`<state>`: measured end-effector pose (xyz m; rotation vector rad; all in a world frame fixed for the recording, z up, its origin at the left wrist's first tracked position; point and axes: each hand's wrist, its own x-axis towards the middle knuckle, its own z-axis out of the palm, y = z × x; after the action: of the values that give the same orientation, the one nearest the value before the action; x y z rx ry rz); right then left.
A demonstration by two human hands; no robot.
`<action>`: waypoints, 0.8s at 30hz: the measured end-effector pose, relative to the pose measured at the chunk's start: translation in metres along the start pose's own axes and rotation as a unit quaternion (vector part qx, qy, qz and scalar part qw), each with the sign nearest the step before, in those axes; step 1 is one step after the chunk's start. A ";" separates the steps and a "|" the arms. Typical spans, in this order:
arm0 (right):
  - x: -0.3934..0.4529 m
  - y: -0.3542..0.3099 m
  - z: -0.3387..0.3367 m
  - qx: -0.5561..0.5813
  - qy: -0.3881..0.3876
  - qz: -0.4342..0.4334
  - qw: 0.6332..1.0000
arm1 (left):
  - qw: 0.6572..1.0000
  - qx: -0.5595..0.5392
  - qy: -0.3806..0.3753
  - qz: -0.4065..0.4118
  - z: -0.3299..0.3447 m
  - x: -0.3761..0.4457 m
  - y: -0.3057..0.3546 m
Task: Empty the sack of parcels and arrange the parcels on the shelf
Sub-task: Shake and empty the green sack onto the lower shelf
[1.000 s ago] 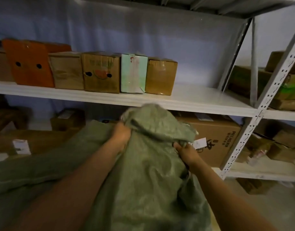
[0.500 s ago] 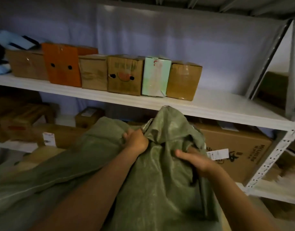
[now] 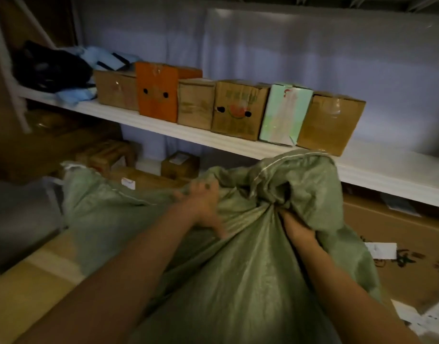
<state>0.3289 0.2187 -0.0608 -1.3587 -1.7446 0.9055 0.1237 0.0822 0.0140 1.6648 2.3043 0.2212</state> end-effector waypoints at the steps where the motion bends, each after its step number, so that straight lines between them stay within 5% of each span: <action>1: 0.000 -0.005 -0.004 0.011 0.025 -0.026 0.999 | 0.996 0.074 -0.016 -0.054 0.000 -0.010 -0.024; 5: -0.010 -0.018 0.004 -0.034 0.016 -0.028 0.999 | 0.985 0.078 0.018 -0.155 0.004 -0.025 -0.084; 8: -0.014 -0.023 0.007 -0.078 0.020 0.022 0.996 | 0.975 -0.074 0.183 -0.104 0.002 -0.011 -0.096; 11: -0.014 -0.039 0.008 -0.008 0.001 0.019 1.000 | 0.907 -0.225 0.352 -0.060 -0.038 -0.001 -0.063; 13: -0.014 -0.048 0.006 0.039 -0.005 0.030 0.999 | 0.869 -0.284 0.401 0.049 -0.077 -0.002 -0.031; 15: -0.021 -0.046 0.003 0.012 -0.020 0.048 0.999 | 0.884 -0.281 0.357 0.110 -0.081 0.007 -0.020; 18: -0.037 -0.035 -0.002 -0.007 0.042 0.070 0.997 | 0.974 -0.102 0.204 0.017 -0.017 0.032 -0.047; 20: -0.046 -0.031 -0.005 0.001 0.066 0.083 0.994 | 0.981 -0.152 0.117 0.006 0.013 0.037 -0.067; 22: -0.043 -0.037 -0.008 0.017 0.039 0.084 0.996 | 0.927 -0.348 0.142 0.014 -0.008 0.043 -0.066; 24: -0.041 -0.056 -0.009 0.065 0.012 0.097 0.993 | 0.830 -0.529 0.170 0.050 -0.054 0.046 -0.048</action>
<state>0.3177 0.1684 -0.0127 -1.4640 -1.5266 1.0855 0.0493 0.1128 0.0443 1.1507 1.6542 1.5831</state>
